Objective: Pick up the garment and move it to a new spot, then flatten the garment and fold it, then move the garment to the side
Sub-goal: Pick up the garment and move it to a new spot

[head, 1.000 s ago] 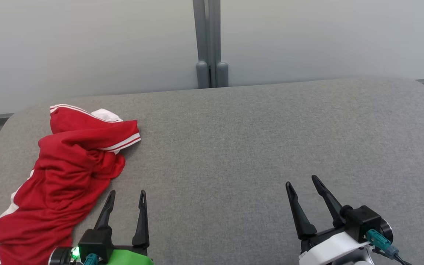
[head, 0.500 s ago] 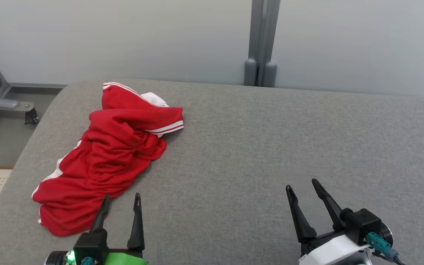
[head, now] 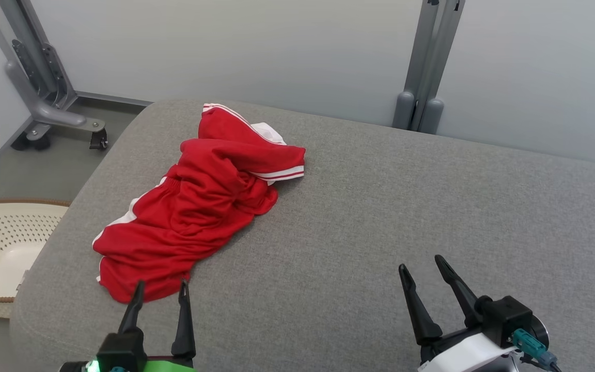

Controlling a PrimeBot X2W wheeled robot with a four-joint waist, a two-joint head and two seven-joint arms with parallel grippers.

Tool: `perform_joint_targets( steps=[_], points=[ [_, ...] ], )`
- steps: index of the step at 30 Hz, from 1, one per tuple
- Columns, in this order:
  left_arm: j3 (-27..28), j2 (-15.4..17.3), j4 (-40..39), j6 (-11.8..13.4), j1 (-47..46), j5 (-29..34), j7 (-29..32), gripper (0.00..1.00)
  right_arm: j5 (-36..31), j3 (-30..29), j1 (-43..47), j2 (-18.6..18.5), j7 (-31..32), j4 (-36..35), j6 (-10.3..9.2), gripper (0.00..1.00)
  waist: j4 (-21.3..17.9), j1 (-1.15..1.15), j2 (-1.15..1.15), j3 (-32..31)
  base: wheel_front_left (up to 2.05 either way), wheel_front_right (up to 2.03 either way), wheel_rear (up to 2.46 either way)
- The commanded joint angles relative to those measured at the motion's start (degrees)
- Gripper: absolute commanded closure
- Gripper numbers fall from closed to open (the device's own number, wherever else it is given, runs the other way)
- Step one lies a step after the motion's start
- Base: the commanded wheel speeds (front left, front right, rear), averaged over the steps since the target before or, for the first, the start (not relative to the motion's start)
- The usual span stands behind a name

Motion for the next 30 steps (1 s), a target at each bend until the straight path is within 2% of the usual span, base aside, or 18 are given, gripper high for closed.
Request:
perform_joint_targets(
  steps=[1,7,10,12,15,21,24,30],
  points=[
    [-0.5,0.3,0.6,-0.9,-0.5,1.0,0.0,0.00,0.3,0.2,0.0,-0.2,-0.2,0.0,-0.02,0.00,-0.1,0.00,0.00,0.3,0.00,0.00,0.00],
    [-2.5,2.2,3.2,-4.6,-9.6,3.4,0.0,0.00,-0.4,0.4,-1.0,-0.2,-0.2,0.0,-0.02,0.00,-1.2,0.00,0.00,3.4,0.00,0.00,0.00],
    [-2.8,3.5,3.8,-6.1,-18.0,2.7,3.1,0.00,-1.5,-0.1,-2.2,-0.2,-0.2,0.0,-0.02,0.00,-1.9,0.00,0.00,6.5,0.00,0.00,0.00],
    [-2.6,3.8,4.8,-7.2,-23.5,0.5,7.1,0.00,-2.1,-0.5,-3.1,-0.2,-0.2,-0.2,-0.02,0.00,-2.3,0.00,0.00,8.6,0.00,0.00,0.00],
    [-2.6,6.0,8.0,-8.1,-32.3,-2.0,14.4,0.00,-3.1,-0.7,-4.7,-0.2,-0.2,-0.3,-0.01,0.00,-3.1,0.00,0.00,11.5,0.00,0.00,0.00],
    [-4.7,10.5,19.7,-8.7,-46.3,-6.7,30.8,0.00,-3.0,-1.4,-7.6,-0.2,-0.2,-0.5,-0.03,0.00,-6.2,0.00,0.00,15.7,0.00,0.00,0.00],
    [-6.0,12.6,25.1,-8.8,-51.7,-11.9,37.2,0.00,-2.6,-2.2,-9.4,-0.2,-0.2,-0.9,-0.03,0.00,-8.5,0.00,0.00,18.1,0.00,0.00,0.00],
    [-7.3,15.9,30.9,-8.9,-54.1,-17.1,41.8,0.00,-2.9,-3.3,-11.1,-0.2,-0.2,-2.1,-0.03,0.00,-10.6,0.00,0.00,21.7,0.00,0.00,0.00]
  ],
)
